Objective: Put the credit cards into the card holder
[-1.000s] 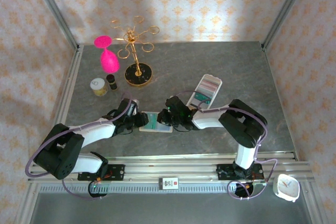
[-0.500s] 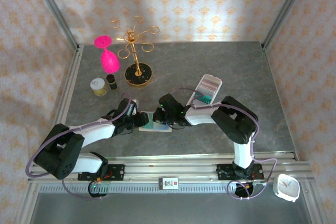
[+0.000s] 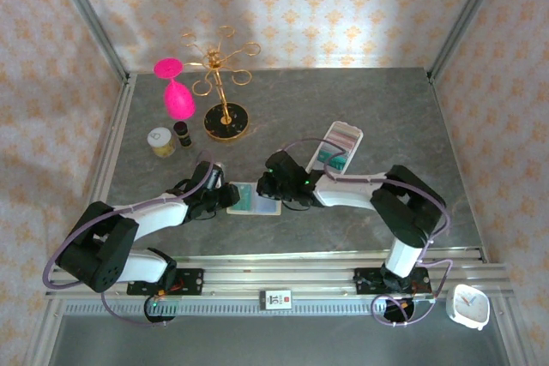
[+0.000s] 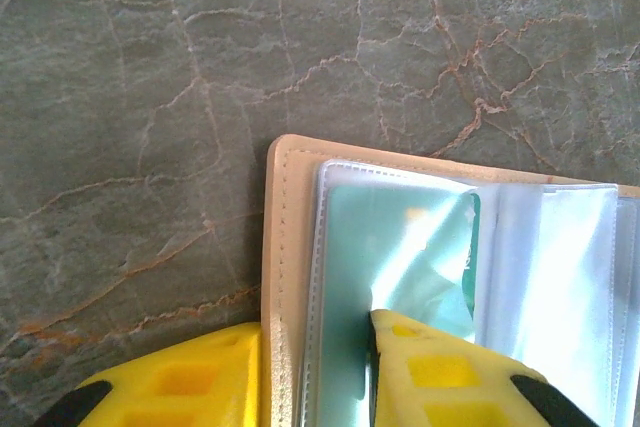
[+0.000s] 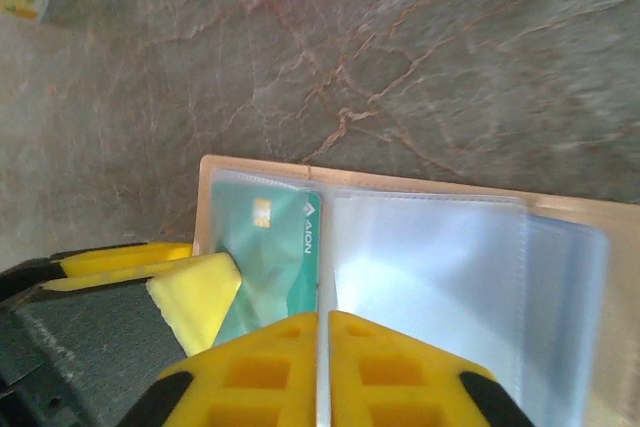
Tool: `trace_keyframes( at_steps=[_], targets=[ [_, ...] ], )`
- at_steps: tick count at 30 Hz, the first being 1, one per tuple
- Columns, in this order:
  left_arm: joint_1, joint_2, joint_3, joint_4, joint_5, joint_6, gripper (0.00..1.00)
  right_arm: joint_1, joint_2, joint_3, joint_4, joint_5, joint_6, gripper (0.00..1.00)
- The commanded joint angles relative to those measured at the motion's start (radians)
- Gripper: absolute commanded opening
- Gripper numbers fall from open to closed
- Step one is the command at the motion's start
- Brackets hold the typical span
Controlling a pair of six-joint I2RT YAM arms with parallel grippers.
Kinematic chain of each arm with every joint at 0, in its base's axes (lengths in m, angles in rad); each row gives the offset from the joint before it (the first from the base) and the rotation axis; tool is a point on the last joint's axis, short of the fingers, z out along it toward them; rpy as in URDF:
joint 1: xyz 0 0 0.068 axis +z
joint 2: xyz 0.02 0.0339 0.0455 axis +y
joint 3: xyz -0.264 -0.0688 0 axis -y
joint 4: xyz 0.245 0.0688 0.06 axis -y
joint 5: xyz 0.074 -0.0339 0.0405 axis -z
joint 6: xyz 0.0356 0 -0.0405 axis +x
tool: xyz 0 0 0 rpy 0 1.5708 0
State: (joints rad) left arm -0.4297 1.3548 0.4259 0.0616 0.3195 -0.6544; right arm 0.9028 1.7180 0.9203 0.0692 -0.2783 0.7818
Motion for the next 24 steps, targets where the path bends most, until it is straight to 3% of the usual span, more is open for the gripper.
trace_keyframes(
  at_steps=[1, 14, 24],
  targets=[
    [-0.022, 0.079, -0.038, -0.113, 0.044, 0.004, 0.28, 0.005, -0.038, -0.039, -0.075, 0.091, 0.039, 0.13],
    [-0.021, 0.088, -0.036, -0.099, 0.074, 0.012, 0.3, 0.005, 0.063, -0.022, -0.084, 0.026, 0.06, 0.15],
    [-0.011, 0.004, -0.002, -0.149, 0.034, -0.021, 0.44, 0.007, 0.104, 0.002, 0.017, -0.053, 0.083, 0.13]
  ],
)
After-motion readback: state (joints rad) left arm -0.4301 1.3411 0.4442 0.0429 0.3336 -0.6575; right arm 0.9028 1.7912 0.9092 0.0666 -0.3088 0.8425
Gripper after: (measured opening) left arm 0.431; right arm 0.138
